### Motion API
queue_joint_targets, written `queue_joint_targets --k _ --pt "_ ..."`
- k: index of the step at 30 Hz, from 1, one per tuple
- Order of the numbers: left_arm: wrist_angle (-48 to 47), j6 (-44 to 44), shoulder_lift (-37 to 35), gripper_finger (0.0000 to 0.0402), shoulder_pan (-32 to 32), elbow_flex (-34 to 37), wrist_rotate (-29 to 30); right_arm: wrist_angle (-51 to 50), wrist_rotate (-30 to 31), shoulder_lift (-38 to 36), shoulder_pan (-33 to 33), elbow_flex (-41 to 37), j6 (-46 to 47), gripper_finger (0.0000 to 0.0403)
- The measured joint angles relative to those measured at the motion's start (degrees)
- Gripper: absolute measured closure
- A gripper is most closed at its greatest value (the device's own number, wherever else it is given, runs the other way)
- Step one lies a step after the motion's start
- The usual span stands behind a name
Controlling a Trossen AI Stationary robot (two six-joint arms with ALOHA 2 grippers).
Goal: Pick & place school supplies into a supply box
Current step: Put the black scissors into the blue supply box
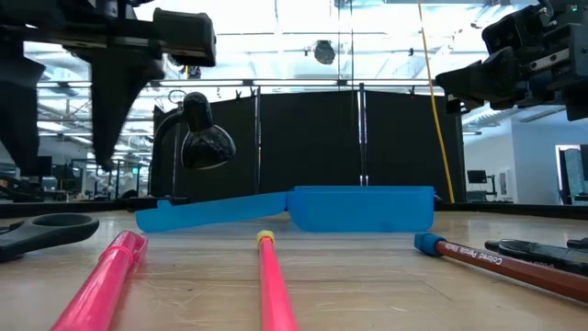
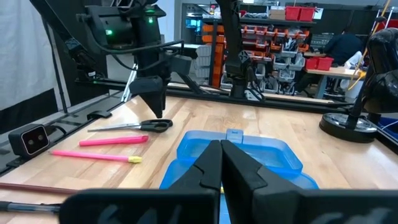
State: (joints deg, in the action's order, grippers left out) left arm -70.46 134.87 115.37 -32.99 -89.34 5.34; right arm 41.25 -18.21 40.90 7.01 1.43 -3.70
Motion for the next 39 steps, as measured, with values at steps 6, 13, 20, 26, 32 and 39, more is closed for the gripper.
queue_joint_targets --k 6,13,20,26,32,39 --pt "0.09 2.83 0.38 0.0244 -1.42 0.01 -0.52 -0.39 -0.01 0.01 0.0 0.0 0.02 0.0403" --pt "0.76 5.44 1.95 0.0265 -2.41 0.13 0.29 -0.39 -0.01 -0.01 0.0 0.0 0.06 0.0403" --pt "0.41 4.51 3.43 0.0265 -1.57 0.04 -0.54 -0.9 0.06 0.2 -0.01 0.0 1.53 0.0403" --pt "0.26 2.9 3.72 0.0265 -1.25 0.35 -1.31 -0.84 0.06 0.18 0.01 0.0 3.18 0.0403" --pt "0.43 2.21 3.67 0.0265 -1.27 0.35 -1.09 -0.98 0.06 0.18 0.01 0.0 4.38 0.0403" --pt "1.87 1.69 7.85 0.0266 -1.1 0.33 -4.16 -1.71 0.04 0.2 -0.01 0.0 4.56 0.0403"
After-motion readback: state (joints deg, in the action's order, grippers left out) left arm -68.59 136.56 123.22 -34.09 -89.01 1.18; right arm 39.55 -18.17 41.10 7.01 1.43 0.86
